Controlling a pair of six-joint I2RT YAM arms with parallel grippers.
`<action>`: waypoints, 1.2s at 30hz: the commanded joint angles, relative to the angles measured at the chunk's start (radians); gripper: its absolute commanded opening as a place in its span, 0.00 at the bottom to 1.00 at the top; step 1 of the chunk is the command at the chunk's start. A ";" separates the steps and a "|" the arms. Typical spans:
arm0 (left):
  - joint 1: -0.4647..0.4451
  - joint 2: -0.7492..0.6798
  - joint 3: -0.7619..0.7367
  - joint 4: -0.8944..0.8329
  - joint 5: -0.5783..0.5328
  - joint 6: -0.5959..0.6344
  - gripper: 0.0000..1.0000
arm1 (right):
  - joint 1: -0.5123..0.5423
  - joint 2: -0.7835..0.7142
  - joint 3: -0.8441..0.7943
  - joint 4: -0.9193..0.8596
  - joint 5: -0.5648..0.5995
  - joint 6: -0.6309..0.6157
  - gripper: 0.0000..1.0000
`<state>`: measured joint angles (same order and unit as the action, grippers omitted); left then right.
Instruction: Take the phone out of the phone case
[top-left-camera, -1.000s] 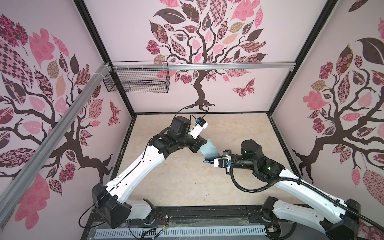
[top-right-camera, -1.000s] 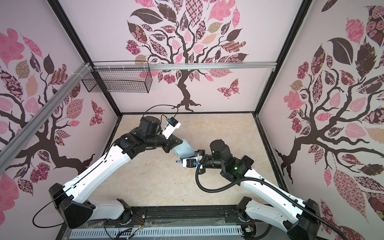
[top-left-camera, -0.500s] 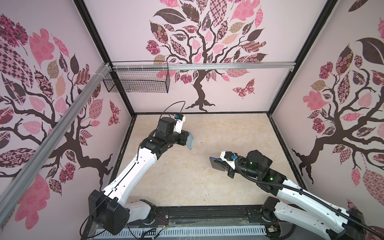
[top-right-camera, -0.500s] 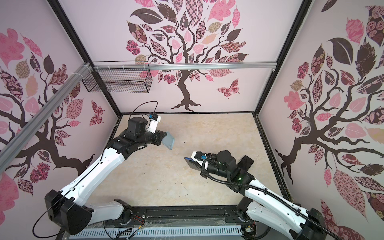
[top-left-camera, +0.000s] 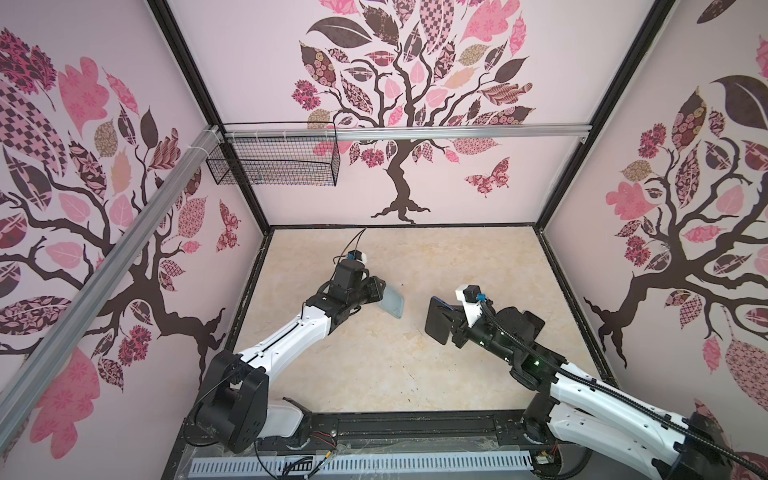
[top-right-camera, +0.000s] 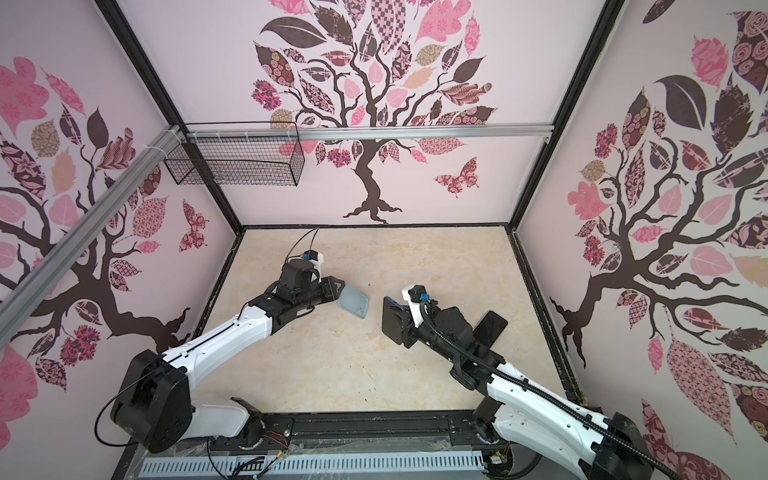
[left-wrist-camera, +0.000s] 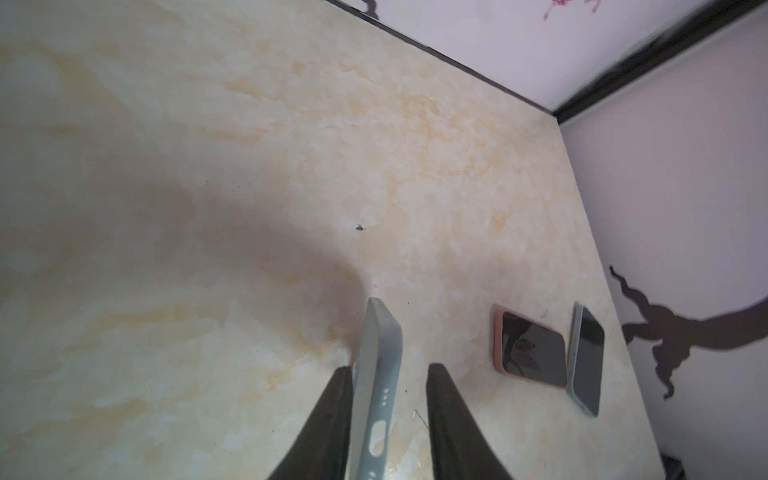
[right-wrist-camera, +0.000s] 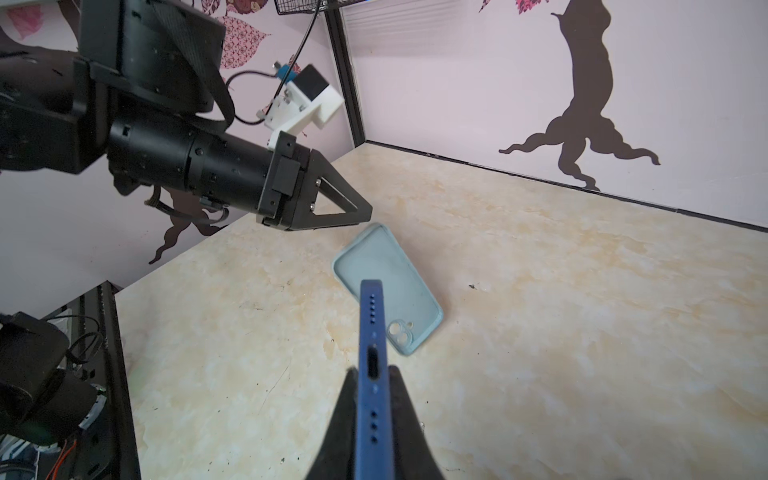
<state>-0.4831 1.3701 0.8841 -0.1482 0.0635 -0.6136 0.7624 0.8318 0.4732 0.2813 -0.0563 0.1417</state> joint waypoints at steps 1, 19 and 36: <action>0.020 -0.049 -0.045 -0.011 -0.139 0.002 0.57 | -0.004 -0.019 0.074 -0.020 0.019 0.058 0.00; -0.081 -0.196 -0.064 0.046 0.484 0.341 0.69 | -0.141 0.118 0.184 -0.180 -0.204 0.339 0.00; -0.126 -0.186 -0.171 0.456 0.823 0.129 0.61 | -0.173 0.095 0.150 0.186 -0.596 0.463 0.00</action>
<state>-0.6041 1.1816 0.7322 0.2024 0.8036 -0.4423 0.5880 0.9291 0.6037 0.3325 -0.5858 0.5522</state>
